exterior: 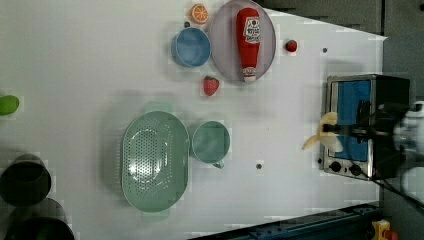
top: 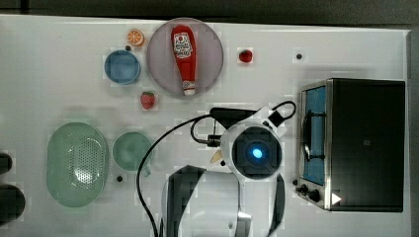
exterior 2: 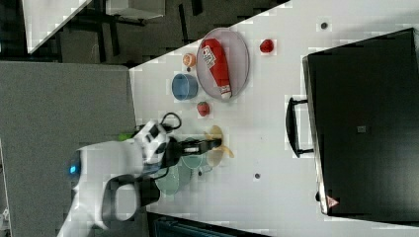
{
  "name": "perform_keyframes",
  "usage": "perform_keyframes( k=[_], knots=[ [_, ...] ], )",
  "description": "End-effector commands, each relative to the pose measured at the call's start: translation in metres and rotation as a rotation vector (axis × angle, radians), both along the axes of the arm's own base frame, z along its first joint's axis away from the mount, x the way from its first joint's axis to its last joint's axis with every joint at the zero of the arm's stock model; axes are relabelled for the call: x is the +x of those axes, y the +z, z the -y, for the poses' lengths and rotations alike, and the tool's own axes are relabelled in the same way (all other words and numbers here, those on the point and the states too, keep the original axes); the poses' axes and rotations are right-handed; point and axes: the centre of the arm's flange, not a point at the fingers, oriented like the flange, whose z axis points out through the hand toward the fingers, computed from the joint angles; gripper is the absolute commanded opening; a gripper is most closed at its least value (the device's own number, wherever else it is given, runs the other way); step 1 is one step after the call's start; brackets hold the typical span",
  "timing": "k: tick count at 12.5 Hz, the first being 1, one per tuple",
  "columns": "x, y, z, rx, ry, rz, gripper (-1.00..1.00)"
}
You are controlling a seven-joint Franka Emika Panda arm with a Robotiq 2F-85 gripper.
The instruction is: Pick Banana and place it in mug.
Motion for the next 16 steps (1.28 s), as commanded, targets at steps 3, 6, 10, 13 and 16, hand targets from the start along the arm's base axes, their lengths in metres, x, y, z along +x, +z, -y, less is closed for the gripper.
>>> perform_keyframes(
  k=[3,6,10,13,16],
  knots=[
    [-0.025,0.063,-0.039,0.004,0.042,-0.077,-0.46],
    [-0.030,0.060,-0.115,-0.049,-0.004,-0.087,-0.46],
    [-0.046,0.036,-0.211,-0.034,-0.177,-0.116,-0.46],
    [-0.042,0.011,-0.252,0.020,-0.261,-0.089,-0.46],
    [-0.033,-0.029,-0.266,0.043,-0.279,-0.107,-0.46]
  ],
)
